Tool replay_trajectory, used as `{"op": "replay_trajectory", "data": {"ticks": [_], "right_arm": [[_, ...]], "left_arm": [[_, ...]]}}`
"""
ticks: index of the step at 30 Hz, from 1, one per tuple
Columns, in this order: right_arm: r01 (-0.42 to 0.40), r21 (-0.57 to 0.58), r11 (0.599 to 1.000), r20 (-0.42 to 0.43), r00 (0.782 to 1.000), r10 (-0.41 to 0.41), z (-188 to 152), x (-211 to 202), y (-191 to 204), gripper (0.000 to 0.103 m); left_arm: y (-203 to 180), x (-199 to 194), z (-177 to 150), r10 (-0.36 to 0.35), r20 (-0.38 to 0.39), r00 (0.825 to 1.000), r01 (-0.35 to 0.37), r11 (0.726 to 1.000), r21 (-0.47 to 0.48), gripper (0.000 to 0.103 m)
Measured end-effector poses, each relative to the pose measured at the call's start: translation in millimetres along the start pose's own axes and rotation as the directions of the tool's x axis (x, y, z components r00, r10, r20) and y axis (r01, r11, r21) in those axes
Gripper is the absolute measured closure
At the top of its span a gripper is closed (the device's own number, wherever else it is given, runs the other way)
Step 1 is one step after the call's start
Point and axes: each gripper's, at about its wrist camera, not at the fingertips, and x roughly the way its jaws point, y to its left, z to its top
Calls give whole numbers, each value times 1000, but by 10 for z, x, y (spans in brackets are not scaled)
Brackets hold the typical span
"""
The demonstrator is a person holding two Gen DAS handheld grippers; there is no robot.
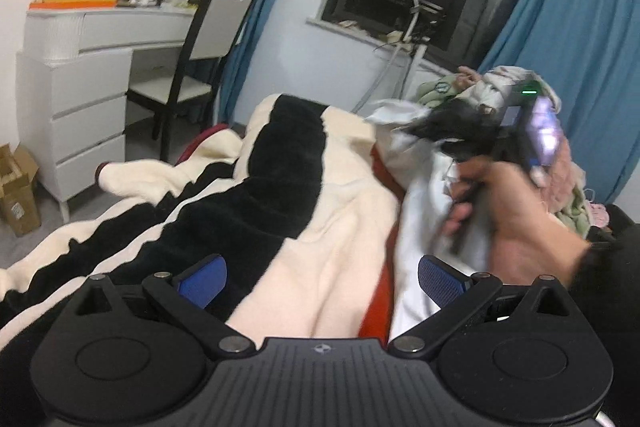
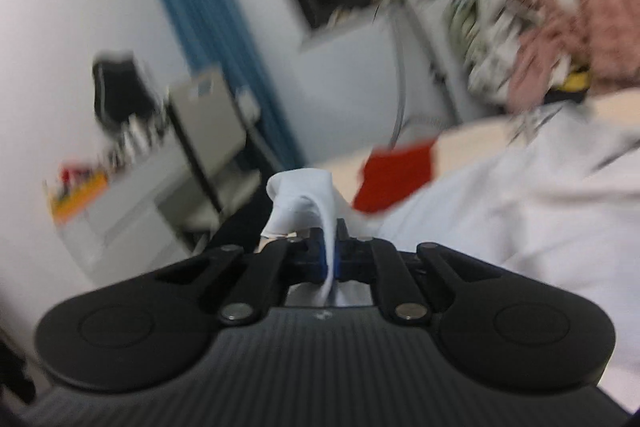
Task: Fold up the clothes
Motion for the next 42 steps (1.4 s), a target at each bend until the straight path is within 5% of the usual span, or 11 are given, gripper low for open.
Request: {"op": "replay_trajectory", "data": {"ticks": [9, 19, 23, 26, 28, 31, 42], "right_arm": [[151, 152, 977, 197, 964, -180, 540, -1060, -1245, 97], [313, 173, 934, 54, 944, -326, 132, -904, -2381, 95], [328, 173, 929, 30, 941, -338, 110, -862, -2342, 87], [338, 142, 930, 18, 939, -344, 131, -951, -2243, 66], [340, 117, 933, 24, 938, -345, 168, -1076, -2140, 41], [343, 78, 936, 47, 937, -347, 210, -1371, -1927, 28], [360, -43, 932, 81, 931, -356, -58, -2987, -940, 28]], "left_arm": [[-274, -56, -142, -58, 25, 998, 56, 994, 93, 0], [-755, 135, -408, -101, 27, 995, 89, 954, 287, 0], [-889, 257, -503, -123, 3, 992, 115, 938, 327, 0], [-894, 370, -515, -136, -33, 990, 139, 944, 299, 0], [-863, 383, -499, -134, -34, 990, 138, 949, 282, 0], [-821, 370, -475, -127, -27, 991, 130, 955, 266, 0], [-767, -235, -381, -198, -1, 980, 191, 947, 258, 0]]}}
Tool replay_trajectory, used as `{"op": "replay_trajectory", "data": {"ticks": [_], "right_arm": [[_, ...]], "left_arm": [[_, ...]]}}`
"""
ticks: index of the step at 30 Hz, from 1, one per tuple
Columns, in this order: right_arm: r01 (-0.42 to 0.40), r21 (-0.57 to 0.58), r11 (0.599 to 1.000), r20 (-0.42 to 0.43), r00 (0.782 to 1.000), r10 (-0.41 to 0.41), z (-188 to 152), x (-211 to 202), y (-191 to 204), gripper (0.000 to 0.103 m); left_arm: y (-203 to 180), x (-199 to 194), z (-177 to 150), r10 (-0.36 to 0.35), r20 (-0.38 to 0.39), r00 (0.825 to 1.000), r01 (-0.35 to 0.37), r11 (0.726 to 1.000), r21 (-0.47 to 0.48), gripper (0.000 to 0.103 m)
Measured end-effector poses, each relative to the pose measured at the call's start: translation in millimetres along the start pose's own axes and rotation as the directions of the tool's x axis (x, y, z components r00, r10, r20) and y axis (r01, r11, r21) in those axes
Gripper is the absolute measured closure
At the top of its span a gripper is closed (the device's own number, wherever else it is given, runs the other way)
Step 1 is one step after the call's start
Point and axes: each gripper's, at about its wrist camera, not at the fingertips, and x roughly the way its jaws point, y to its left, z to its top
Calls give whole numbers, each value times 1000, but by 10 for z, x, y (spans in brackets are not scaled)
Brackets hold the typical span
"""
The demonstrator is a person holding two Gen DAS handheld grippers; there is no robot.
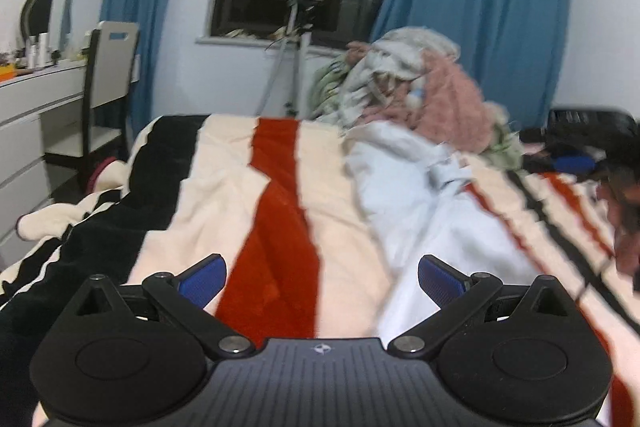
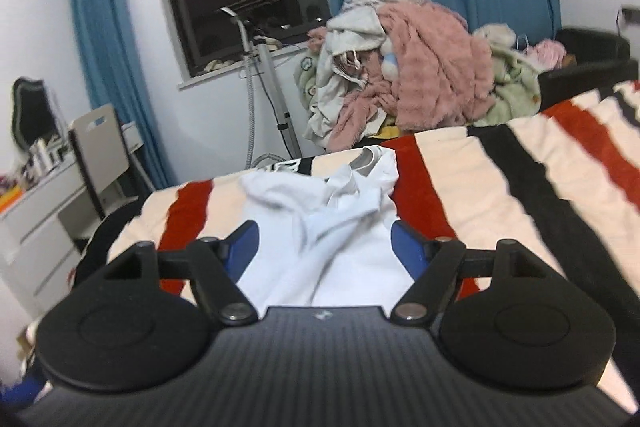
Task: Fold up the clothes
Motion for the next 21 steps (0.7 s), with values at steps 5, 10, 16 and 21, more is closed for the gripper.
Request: {"op": "replay_trajectory", "data": {"ticks": [5, 10, 16, 21], "right_arm": [[-14, 22, 1000, -4, 1000, 14, -405, -948, 45, 28], [-16, 47, 999, -13, 1000, 16, -868, -1604, 43, 28], [-25, 52, 998, -18, 1000, 26, -995, -1729, 32, 28], [-39, 62, 997, -37, 998, 41, -1024, -1696, 16, 28]], "left_arm": [[-136, -315, -7, -32, -22, 999, 33, 999, 28, 0], [-326, -568, -99, -48, -30, 998, 51, 995, 83, 0], [-392, -654, -214, -32, -65, 997, 38, 995, 91, 0], [-286, -616, -234, 6, -115, 993, -2, 999, 35, 0]]}}
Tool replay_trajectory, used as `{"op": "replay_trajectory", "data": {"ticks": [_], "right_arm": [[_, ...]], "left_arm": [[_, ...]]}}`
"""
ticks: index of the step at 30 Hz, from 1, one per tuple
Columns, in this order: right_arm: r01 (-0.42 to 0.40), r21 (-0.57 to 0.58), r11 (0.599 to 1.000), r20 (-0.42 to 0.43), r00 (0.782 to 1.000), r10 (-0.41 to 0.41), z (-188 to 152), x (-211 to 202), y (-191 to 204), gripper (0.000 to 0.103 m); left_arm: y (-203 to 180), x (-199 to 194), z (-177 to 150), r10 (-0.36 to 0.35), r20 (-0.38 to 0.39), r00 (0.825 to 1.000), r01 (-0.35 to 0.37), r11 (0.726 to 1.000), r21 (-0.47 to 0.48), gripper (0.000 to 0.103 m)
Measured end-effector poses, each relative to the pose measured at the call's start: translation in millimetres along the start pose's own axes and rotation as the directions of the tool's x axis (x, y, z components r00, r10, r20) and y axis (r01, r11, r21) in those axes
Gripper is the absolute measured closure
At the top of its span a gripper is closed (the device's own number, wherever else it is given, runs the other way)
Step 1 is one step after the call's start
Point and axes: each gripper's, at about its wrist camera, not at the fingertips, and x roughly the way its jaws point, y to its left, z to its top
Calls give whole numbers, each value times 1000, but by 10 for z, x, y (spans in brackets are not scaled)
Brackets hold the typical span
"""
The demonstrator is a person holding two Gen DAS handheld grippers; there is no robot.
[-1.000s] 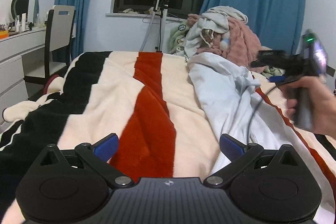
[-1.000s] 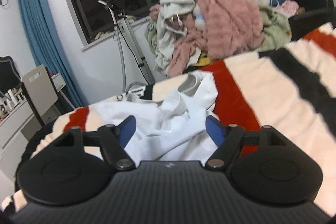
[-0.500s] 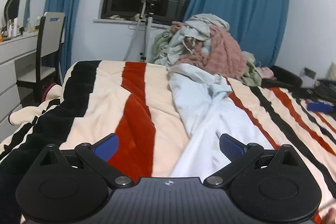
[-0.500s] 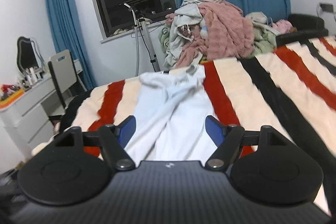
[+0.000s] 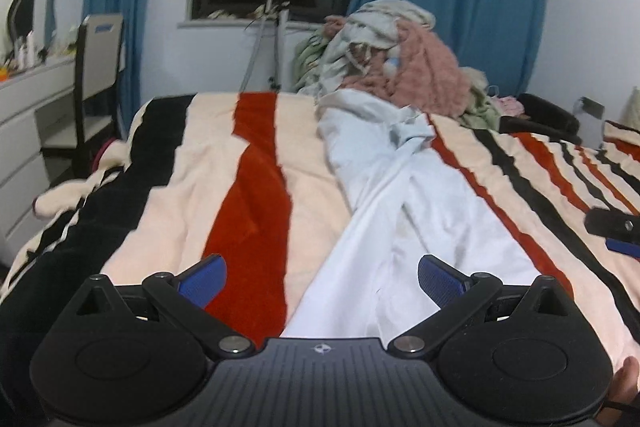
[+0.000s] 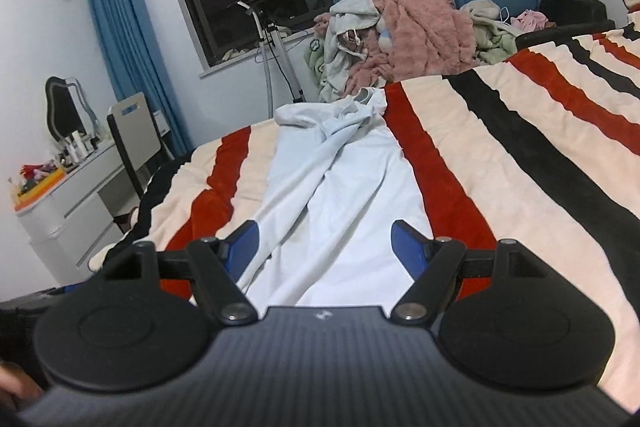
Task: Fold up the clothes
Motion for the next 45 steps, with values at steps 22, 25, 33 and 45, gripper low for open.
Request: {"op": "replay_trajectory", "data": {"ticks": [22, 25, 33, 45], "right_arm": [[20, 200, 980, -5, 1000, -19, -6, -23, -357, 28], [22, 213, 977, 0, 1000, -23, -5, -27, -381, 28], [24, 252, 967, -12, 1000, -22, -9, -18, -457, 28], [19, 287, 958, -32, 999, -11, -30, 2, -522, 28]], "left_arm": [[804, 206, -185, 0, -364, 931, -128, 935, -330, 21], [792, 213, -199, -11, -382, 924, -118, 943, -313, 29], [551, 232, -239, 36, -428, 903, -126, 975, -183, 68], [593, 287, -222, -66, -435, 898, -43, 971, -236, 75]]}}
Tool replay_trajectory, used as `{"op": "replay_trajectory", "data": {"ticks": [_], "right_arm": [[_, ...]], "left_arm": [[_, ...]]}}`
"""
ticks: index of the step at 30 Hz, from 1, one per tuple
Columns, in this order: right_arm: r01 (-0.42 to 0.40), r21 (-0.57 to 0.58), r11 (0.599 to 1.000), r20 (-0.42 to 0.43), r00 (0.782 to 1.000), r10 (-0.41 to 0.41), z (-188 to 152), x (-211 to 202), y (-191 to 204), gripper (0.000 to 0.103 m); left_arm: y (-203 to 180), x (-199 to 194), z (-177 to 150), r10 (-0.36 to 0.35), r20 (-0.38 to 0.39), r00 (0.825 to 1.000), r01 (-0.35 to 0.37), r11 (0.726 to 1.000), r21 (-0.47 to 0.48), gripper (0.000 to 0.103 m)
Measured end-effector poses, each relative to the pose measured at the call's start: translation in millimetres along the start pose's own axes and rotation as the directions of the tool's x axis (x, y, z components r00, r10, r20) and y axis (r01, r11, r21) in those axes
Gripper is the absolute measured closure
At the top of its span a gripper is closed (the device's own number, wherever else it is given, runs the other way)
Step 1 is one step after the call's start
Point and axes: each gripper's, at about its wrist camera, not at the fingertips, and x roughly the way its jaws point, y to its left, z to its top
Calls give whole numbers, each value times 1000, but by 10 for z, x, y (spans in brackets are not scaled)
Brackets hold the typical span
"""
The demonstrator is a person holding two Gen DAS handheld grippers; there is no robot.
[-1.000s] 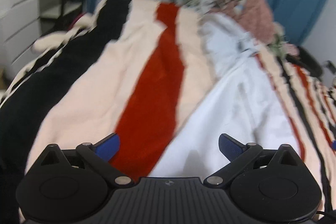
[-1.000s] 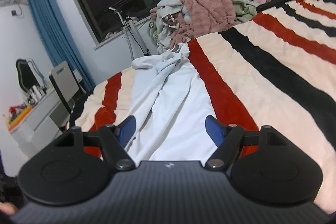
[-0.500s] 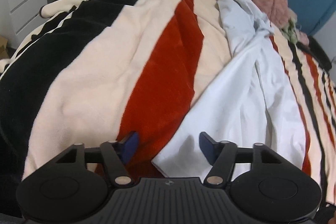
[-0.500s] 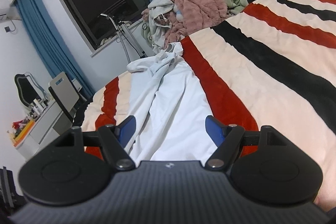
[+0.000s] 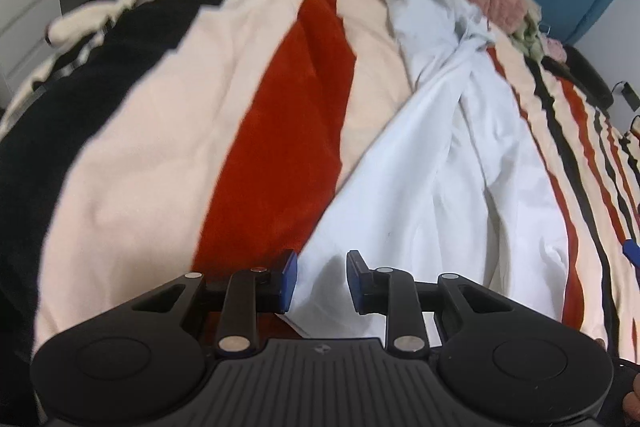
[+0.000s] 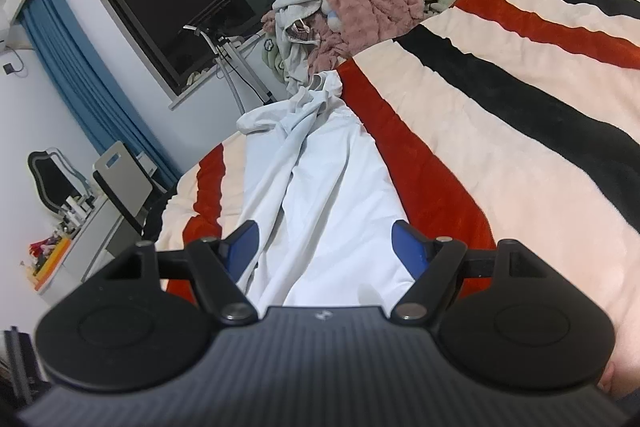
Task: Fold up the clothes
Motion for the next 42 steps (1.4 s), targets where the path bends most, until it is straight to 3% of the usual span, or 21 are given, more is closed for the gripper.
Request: {"op": "replay_trajectory", "data": {"ticks": [7, 11, 21, 22, 24, 29, 35, 42], "right_arm": [[1, 13, 1000, -8, 1000, -1, -12, 5, -4, 28], [0, 15, 1000, -10, 1000, 0, -10, 4, -10, 28], [-6, 34, 999, -26, 1000, 7, -21, 25, -36, 28], [-6, 36, 999, -28, 1000, 7, -21, 27, -39, 28], [-7, 40, 999, -30, 1000, 8, -21, 30, -45, 28], [-9, 55, 998, -36, 999, 11, -19, 36, -68, 28], [5, 81, 997, -42, 999, -2, 9, 42, -132, 27], [1, 192, 981, -90, 996, 17, 99, 72, -401, 27]], "left_arm": [[151, 1, -2, -14, -11, 1000, 13, 996, -91, 73], [149, -63, -43, -13, -3, 1000, 13, 995, -97, 64], [237, -23, -38, -40, -26, 999, 36, 988, -149, 65], [192, -56, -56, -49, -14, 999, 47, 991, -128, 66], [43, -175, -117, -72, 27, 997, 74, 995, -64, 93], [-328, -472, -271, -141, 124, 982, 129, 986, 102, 97], [-774, -828, -455, -240, 221, 945, 167, 938, 303, 97], [-1158, -405, -596, -285, 92, 954, 240, 911, 335, 97]]}}
